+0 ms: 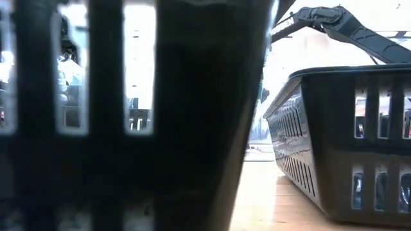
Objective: Stack baskets by color
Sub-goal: Stack the right transparent bin on top of the left transparent bin
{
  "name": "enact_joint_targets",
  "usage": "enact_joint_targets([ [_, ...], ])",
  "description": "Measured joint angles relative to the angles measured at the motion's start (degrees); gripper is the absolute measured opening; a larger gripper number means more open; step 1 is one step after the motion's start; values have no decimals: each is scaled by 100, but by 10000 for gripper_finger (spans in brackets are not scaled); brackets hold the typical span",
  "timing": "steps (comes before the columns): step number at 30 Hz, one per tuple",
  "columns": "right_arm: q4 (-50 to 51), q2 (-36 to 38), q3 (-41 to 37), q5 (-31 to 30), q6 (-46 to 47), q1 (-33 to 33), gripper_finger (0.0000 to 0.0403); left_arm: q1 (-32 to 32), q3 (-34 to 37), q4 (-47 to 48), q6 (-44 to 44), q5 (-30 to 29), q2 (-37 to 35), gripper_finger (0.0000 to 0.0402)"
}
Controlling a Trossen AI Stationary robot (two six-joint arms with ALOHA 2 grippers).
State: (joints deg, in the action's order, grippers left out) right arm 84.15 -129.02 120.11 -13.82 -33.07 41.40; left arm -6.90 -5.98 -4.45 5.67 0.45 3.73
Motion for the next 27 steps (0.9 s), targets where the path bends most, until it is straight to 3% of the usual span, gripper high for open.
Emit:
enact_joint_targets([
  [3, 685, 65, 303, 4, 282, -121, 5, 2, 0, 0, -2, 2, 2, 28],
  [27, 592, 1793, 340, -477, 624, -1695, 0, 2, 0, 0, -2, 2, 0, 35],
])
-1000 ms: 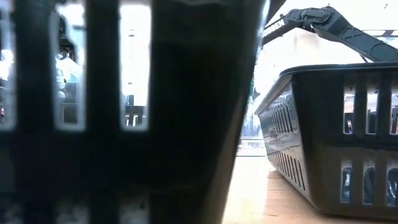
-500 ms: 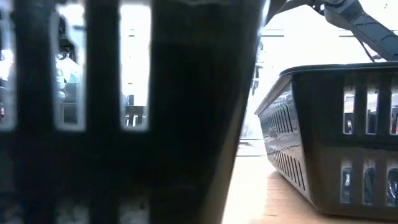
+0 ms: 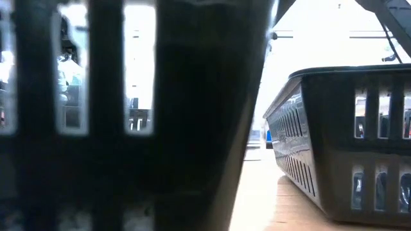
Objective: Stack baskets by color
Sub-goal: Stack the right transparent bin on top of the left transparent bin
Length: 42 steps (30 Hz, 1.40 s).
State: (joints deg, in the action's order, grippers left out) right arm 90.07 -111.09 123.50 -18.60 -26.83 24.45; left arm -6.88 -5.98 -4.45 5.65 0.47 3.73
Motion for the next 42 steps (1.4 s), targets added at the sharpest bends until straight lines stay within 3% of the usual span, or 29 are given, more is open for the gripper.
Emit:
enact_joint_targets([
  [16, -66, 1252, 0, -78, 643, -955, 0, -2, 0, 0, 0, 0, 0, 32],
  [22, -743, 1567, 0, 396, 949, -1216, 0, -1, 0, 0, 0, 0, 0, 34],
  [35, -1554, 1402, 0, 971, 1470, -1629, 0, 0, 0, 0, 0, 0, 2, 32],
  [42, -1792, 1007, 2, 967, 1687, -1657, 0, -1, 2, -9, 0, 1, 0, 33],
])
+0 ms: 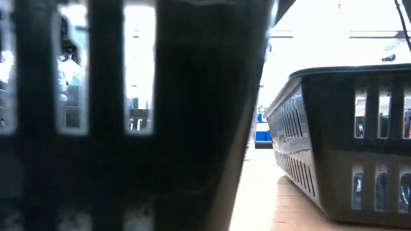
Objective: Stack baskets by color
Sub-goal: Stack the right transparent bin on top of the left transparent bin
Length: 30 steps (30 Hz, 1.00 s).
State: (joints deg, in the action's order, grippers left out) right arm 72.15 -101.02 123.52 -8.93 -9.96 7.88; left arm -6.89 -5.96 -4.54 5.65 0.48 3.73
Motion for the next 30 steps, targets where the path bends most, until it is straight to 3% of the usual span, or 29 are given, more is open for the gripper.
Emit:
enact_joint_targets([
  [9, -75, -702, -2, -19, -56, 88, 0, 2, 0, 7, 1, -1, 2, 28],
  [16, 687, -1118, 1, 27, -417, 258, 0, 0, 0, 8, 0, -1, 0, 36],
  [20, 1266, -1137, 9, 94, -833, 338, 0, 1, 0, 8, 1, -1, 0, 31],
  [30, 1638, -1133, 7, -166, -1456, 553, 0, 1, 0, 9, 0, -1, 1, 31],
])
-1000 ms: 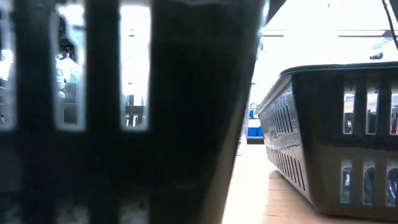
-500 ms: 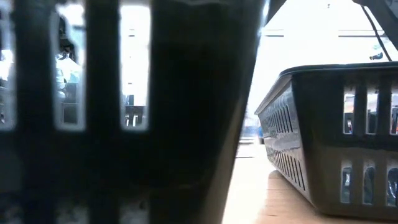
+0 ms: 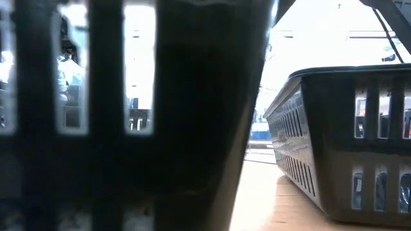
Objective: Stack baskets by color
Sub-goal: Stack the right transparent bin on top of the left transparent bin
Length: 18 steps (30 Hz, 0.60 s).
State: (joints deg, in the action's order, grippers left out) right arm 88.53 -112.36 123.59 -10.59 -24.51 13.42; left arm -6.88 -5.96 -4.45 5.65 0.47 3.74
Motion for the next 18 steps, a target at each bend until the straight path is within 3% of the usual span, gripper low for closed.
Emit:
enact_joint_targets([
  [18, 161, 37, -11, -293, -2379, -389, 0, -1, 0, 0, 0, 0, 0, 29],
])
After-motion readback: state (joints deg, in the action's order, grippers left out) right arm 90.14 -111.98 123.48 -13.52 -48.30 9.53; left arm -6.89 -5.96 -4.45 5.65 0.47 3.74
